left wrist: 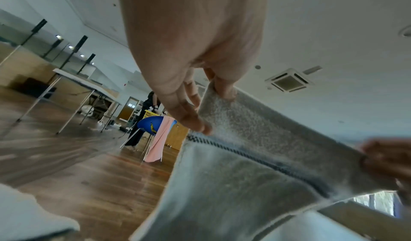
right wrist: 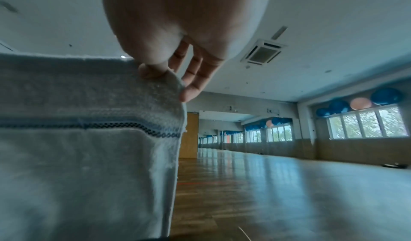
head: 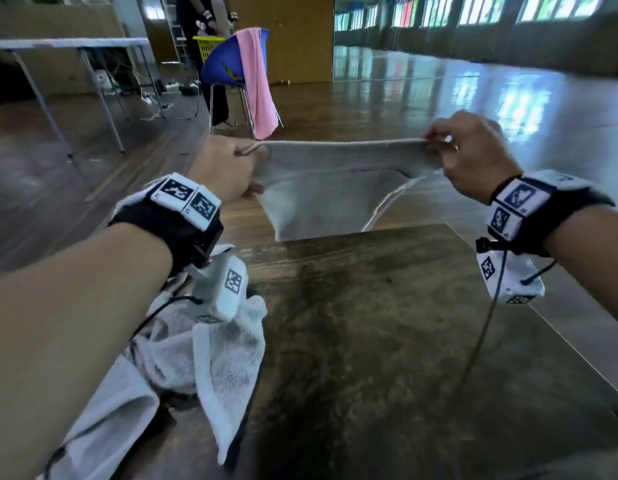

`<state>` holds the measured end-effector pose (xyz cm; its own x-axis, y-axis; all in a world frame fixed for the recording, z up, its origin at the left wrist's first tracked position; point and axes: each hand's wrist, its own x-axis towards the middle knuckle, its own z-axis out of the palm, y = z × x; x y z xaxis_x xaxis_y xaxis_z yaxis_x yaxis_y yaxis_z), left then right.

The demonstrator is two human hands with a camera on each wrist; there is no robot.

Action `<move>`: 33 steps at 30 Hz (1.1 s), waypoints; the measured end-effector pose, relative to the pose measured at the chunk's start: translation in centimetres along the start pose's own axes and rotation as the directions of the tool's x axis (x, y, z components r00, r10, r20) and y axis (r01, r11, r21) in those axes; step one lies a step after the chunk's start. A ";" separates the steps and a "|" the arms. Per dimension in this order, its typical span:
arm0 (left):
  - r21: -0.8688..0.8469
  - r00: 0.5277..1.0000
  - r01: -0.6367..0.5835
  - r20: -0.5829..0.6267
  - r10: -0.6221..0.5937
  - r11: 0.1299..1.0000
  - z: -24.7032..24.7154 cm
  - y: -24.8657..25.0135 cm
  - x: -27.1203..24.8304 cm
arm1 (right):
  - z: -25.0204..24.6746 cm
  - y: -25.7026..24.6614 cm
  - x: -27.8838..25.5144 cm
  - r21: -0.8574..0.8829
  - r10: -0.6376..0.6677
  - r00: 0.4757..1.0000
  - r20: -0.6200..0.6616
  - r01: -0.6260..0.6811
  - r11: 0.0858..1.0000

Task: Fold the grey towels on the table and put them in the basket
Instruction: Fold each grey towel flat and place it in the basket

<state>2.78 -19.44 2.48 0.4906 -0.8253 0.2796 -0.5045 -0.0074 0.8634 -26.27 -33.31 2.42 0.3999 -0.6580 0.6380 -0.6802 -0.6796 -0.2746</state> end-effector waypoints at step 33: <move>0.413 0.946 -0.082 0.320 -0.060 0.907 -2.2 -0.9 -19.5 | -10.9 -1.6 -20.1 0.260 0.140 0.972 0.189 -0.187 0.947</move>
<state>-4.79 -2.07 -2.79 0.2671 -0.9605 0.0780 -0.7910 -0.1723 0.5871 -39.98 -15.45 -2.13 0.4095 -0.7962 0.4453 -0.5597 -0.6048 -0.5666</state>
